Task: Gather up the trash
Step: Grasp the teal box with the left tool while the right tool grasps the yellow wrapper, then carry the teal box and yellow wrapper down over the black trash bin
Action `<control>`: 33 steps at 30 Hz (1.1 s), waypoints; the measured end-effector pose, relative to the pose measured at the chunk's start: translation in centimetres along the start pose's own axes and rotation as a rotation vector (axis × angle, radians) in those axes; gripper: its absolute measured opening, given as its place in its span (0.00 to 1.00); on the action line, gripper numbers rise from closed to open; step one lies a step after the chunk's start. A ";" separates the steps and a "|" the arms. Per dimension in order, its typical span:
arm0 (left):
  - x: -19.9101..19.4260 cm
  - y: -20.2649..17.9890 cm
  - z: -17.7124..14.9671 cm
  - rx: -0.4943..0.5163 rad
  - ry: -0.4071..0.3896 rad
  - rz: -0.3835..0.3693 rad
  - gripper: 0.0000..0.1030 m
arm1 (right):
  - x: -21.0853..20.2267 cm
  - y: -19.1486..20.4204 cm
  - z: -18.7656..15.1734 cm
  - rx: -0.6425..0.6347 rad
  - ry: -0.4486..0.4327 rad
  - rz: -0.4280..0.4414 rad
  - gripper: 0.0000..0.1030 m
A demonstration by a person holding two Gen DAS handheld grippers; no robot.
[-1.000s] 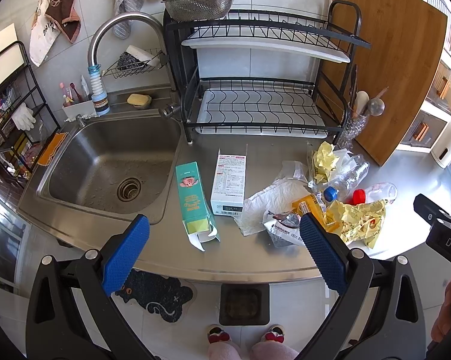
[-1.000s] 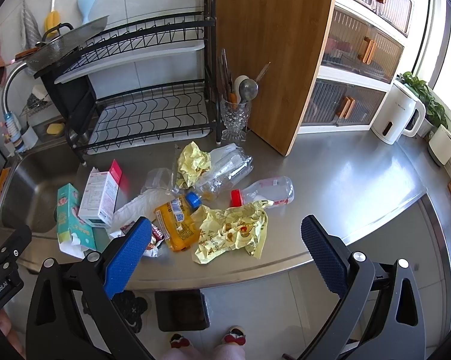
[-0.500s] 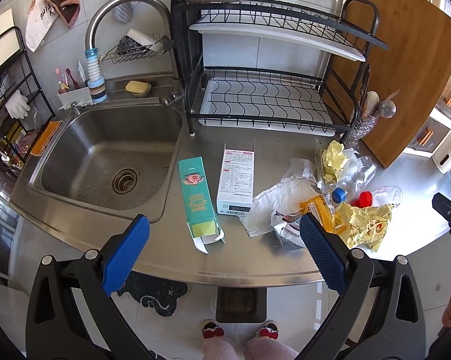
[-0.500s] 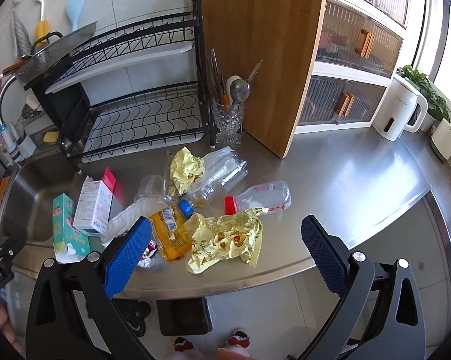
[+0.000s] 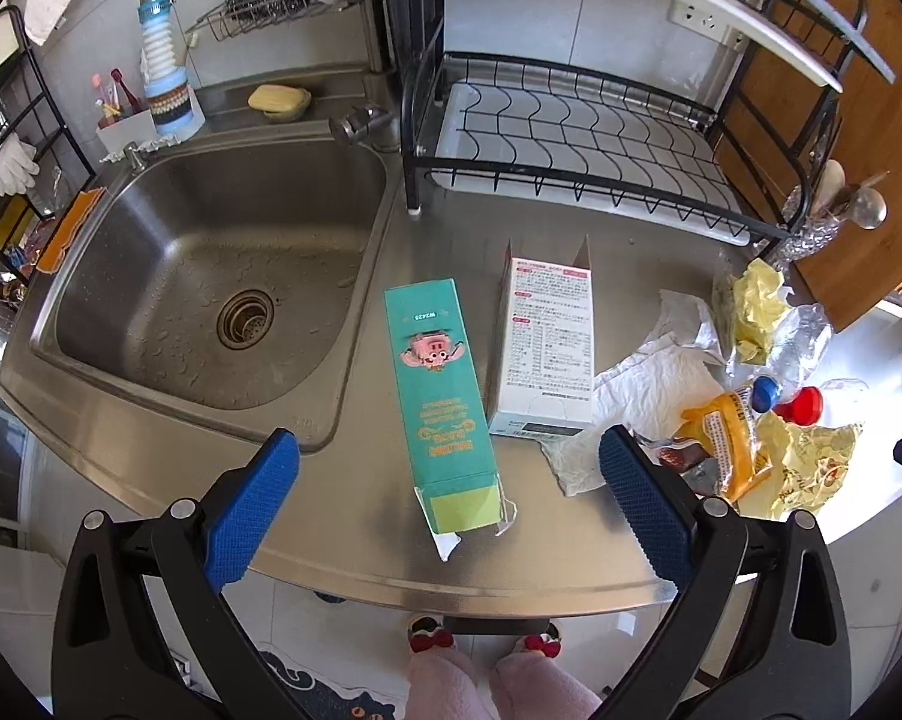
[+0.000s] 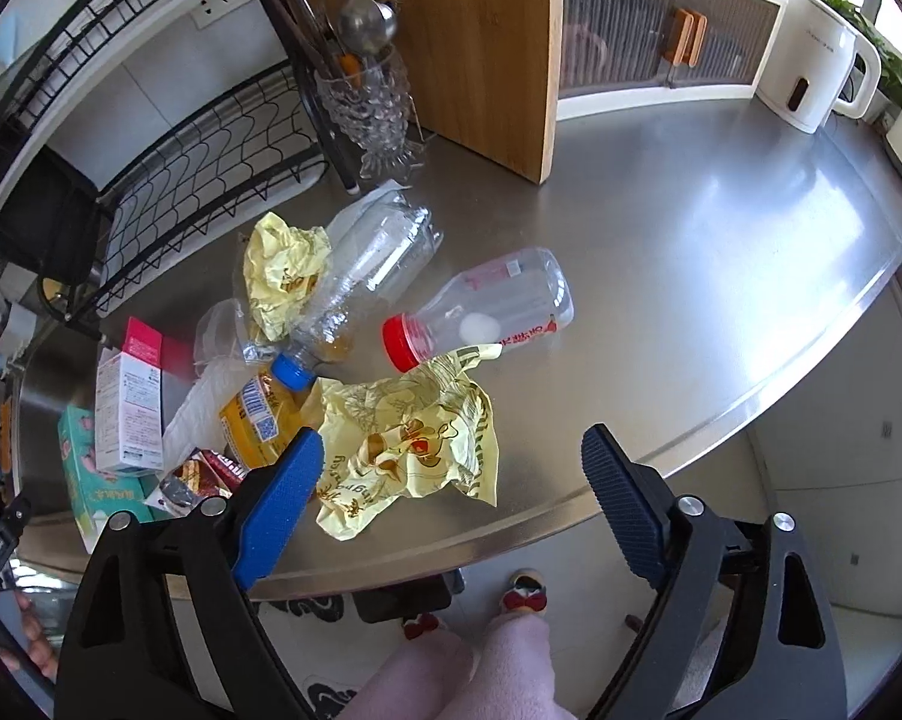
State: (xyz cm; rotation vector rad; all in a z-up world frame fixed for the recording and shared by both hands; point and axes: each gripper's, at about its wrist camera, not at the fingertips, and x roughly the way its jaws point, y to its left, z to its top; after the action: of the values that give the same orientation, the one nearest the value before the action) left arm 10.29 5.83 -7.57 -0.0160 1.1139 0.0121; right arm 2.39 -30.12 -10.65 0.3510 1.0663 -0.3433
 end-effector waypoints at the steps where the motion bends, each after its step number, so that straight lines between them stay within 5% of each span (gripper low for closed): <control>1: 0.6 0.2 0.1 -0.006 0.011 0.004 0.92 | 0.7 0.0 0.2 0.004 0.013 -0.008 0.77; 10: 5.0 2.0 1.4 -0.066 0.094 0.007 0.84 | 5.4 0.4 0.8 0.026 0.104 0.014 0.70; 17: 8.4 2.3 1.3 -0.071 0.185 0.035 0.61 | 8.5 1.3 0.1 0.017 0.167 0.015 0.66; 21: 9.2 2.0 0.4 -0.052 0.214 0.041 0.56 | 9.1 1.4 0.0 0.011 0.163 0.004 0.64; 26: 10.0 1.9 -0.1 -0.047 0.241 0.030 0.36 | 9.5 1.6 0.0 0.000 0.159 -0.002 0.44; 29: 9.9 1.8 -0.2 -0.042 0.240 0.030 0.35 | 9.6 1.5 -0.1 0.002 0.158 -0.022 0.21; 33: 9.0 1.6 -0.4 -0.032 0.219 0.035 0.35 | 9.1 1.1 -0.5 0.005 0.144 -0.016 0.12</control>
State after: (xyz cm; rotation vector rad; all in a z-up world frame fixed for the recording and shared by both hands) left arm 13.88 7.45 -15.85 -0.0271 1.3327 0.0608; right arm 6.50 -29.89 -18.90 0.3767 1.2104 -0.3388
